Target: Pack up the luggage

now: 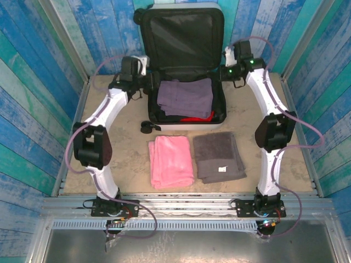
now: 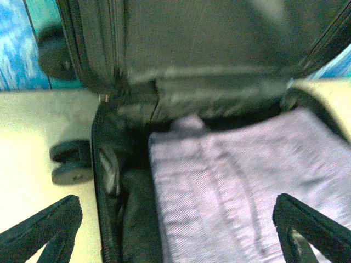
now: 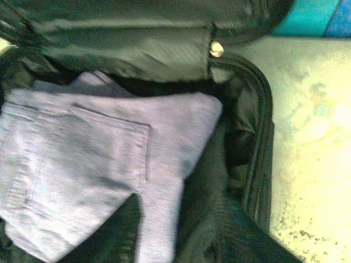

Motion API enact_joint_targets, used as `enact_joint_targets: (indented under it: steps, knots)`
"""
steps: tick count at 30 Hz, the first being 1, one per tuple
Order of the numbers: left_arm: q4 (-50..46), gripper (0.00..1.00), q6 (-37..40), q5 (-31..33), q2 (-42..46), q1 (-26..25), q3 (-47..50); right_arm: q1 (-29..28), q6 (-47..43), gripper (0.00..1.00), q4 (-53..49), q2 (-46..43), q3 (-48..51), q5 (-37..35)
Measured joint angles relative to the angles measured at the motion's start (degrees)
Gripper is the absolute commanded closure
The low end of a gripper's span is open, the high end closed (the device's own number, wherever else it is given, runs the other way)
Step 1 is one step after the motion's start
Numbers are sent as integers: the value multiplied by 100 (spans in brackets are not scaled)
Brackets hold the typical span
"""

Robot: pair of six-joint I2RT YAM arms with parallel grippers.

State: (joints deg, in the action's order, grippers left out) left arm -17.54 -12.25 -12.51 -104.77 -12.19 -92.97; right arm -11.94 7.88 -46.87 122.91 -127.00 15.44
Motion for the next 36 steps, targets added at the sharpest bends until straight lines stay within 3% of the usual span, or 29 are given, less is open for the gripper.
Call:
enact_joint_targets:
  steps: [3,5,10,15,23,29,36]
  knots:
    - [-236,0,-341,-42,11,-26,-807,-249,-44,77,24,-50,-105,42]
    - [-229,17,-492,-155,31,-48,-1056,-415,-31,79,9,-24,-103,57]
    - [-334,43,-769,-195,26,-264,-511,-610,127,85,28,149,177,83]
    - [-807,58,-868,-101,-328,-599,-35,-546,216,86,72,446,776,-118]
    - [-1169,95,-892,2,-1493,-1064,-321,-525,232,84,363,706,1303,-286]
    - [-1080,92,-968,17,-1604,-1067,-304,-522,146,71,387,680,1300,-293]
    - [-837,60,-994,197,-1128,-1095,42,-507,81,32,212,157,1246,-374]
